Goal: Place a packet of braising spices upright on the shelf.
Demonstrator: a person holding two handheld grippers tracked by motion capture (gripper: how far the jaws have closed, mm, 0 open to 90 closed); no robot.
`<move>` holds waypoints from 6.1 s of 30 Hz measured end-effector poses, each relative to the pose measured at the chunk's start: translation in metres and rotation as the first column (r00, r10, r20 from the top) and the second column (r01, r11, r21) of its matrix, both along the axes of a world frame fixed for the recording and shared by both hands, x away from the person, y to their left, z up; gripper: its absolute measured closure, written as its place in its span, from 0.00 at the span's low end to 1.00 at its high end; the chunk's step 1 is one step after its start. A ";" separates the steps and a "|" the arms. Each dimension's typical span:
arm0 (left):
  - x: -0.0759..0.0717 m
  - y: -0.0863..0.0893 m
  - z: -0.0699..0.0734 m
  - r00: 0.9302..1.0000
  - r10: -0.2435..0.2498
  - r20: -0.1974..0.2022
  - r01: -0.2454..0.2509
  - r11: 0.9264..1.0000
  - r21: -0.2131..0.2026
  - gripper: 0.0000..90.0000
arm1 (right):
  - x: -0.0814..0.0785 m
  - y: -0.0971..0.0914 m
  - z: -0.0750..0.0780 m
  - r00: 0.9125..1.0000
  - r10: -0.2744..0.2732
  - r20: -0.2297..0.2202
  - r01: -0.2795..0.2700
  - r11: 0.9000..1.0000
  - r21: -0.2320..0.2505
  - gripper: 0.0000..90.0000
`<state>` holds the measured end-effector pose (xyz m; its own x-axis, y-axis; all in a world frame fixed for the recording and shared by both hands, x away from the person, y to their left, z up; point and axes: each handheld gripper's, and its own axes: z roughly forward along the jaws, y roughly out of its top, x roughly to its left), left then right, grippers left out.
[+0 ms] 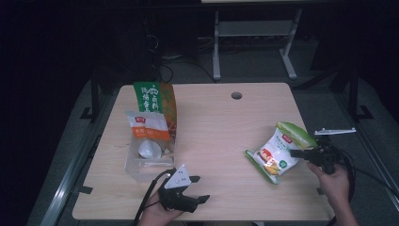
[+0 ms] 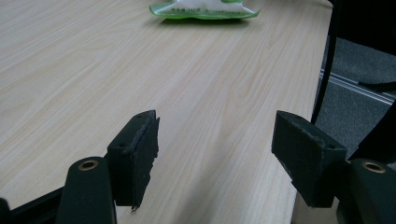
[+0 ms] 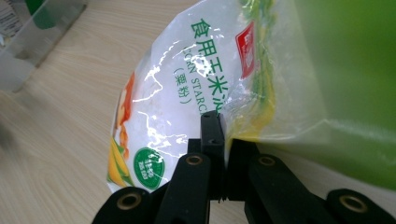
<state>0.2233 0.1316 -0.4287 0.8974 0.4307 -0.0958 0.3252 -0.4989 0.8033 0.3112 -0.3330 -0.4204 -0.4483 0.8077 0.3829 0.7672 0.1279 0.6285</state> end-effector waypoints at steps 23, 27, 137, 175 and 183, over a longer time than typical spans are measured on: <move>0.001 0.001 0.001 1.000 0.005 0.003 -0.005 1.000 -0.009 0.35 | -0.004 0.054 0.048 0.978 0.182 0.106 -0.180 0.983 -0.032 1.00; 0.001 0.001 0.001 1.000 0.007 0.001 -0.007 1.000 -0.016 0.34 | -0.004 0.063 0.055 0.973 0.202 0.110 -0.198 0.979 -0.043 1.00; 0.011 -0.007 0.019 0.994 0.089 0.057 -0.090 0.996 0.002 0.50 | 0.008 0.183 0.058 0.874 0.477 0.096 -0.474 0.879 -0.057 1.00; 0.007 0.001 0.012 0.999 0.048 0.027 -0.047 0.998 -0.037 0.43 | 0.031 0.188 0.097 0.886 0.449 0.117 -0.451 0.892 -0.011 1.00; 0.006 0.001 0.012 0.998 0.040 0.038 -0.039 0.999 -0.033 0.43 | 0.034 0.193 0.103 0.880 0.458 0.130 -0.460 0.888 -0.014 1.00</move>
<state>0.2291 0.1330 -0.4165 0.8829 0.4634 -0.0760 0.3128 -0.4596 0.8312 0.3456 -0.1400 -0.3176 -0.8125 0.4936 0.3102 0.5394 0.4348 0.7211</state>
